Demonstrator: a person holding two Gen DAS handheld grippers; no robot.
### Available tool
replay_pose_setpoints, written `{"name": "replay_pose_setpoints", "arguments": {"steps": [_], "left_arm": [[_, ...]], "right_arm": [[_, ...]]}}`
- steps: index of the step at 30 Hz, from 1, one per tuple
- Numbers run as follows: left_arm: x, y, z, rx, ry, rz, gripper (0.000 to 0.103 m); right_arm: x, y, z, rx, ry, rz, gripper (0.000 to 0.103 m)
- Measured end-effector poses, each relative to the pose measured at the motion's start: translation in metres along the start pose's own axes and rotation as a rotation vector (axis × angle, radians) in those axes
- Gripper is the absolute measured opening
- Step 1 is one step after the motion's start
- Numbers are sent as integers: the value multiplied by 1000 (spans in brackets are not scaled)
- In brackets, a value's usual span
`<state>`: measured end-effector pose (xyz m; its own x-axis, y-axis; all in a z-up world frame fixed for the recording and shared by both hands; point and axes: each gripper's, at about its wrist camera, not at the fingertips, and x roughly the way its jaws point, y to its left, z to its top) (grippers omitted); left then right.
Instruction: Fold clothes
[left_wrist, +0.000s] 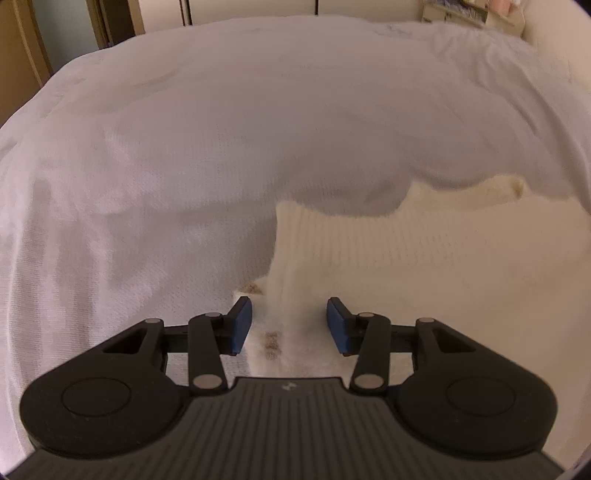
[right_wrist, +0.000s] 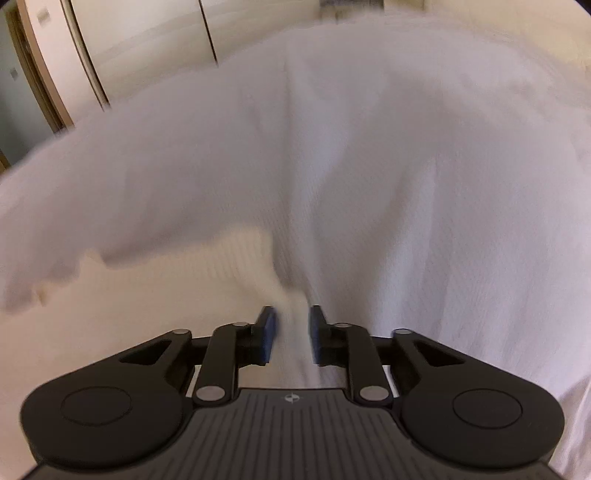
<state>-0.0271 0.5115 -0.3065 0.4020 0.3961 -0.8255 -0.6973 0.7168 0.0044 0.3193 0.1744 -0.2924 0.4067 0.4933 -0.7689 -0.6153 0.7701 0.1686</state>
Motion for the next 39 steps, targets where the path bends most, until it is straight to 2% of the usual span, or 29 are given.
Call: {"name": "replay_pose_setpoints", "arguments": {"steps": [1, 2, 4, 5, 7, 8, 10, 13, 15, 19, 22, 24, 27, 29, 32, 33, 34, 36, 38, 39], "left_arm": [[-5, 1, 1, -13, -15, -5, 37], [-9, 1, 2, -25, -27, -14, 37], [-11, -2, 1, -24, -39, -40, 37], [-6, -7, 1, 0, -34, -37, 37], [11, -15, -3, 70, -2, 9, 42], [19, -15, -4, 82, 13, 35, 42], [22, -3, -1, 9, 26, 31, 41], [9, 5, 6, -48, -10, 56, 33], [-3, 5, 8, -72, -20, 40, 33], [-29, -3, -6, -63, -21, 21, 33], [-35, -2, -22, -63, 7, 35, 34], [-29, 2, -31, -77, 34, 47, 33], [-16, 15, -42, -142, 73, 14, 15], [-17, 16, -47, -151, 61, 9, 11], [-19, 15, -54, -119, 47, 34, 13], [-14, 16, -57, -111, 63, 49, 17], [-12, 17, -58, -114, 85, 61, 18], [-22, 15, -52, -104, 89, 76, 19], [-38, 11, -45, -87, 83, 96, 19], [-44, 8, -43, -80, 95, 104, 19]], "right_arm": [[-3, 1, 3, -10, -25, 11, 31], [-6, 3, 5, -20, -48, 21, 32], [3, 7, 5, -60, -37, 27, 31], [14, 8, 2, -80, -3, 7, 31], [37, 9, -4, -118, 64, -34, 30], [36, 8, -3, -102, 59, -36, 29], [34, 6, -1, -71, 50, -39, 33], [9, 9, 6, -49, -38, -32, 40], [3, 16, 10, -35, -56, -19, 40], [-26, 15, -5, -5, -27, 28, 40], [-51, 5, -22, 19, 22, 24, 40], [-45, 6, -34, 34, 49, 17, 40], [-46, 2, -50, 55, 75, -7, 40], [-51, 5, -57, 51, 71, -11, 40], [-44, 12, -63, 29, 67, -13, 43], [-35, 13, -65, 22, 75, -17, 42], [-28, 10, -67, 24, 96, -41, 33], [-39, 10, -63, 56, 67, -44, 33], [-49, 9, -59, 88, 39, -47, 42], [-55, 12, -60, 80, 24, -51, 43]]}}
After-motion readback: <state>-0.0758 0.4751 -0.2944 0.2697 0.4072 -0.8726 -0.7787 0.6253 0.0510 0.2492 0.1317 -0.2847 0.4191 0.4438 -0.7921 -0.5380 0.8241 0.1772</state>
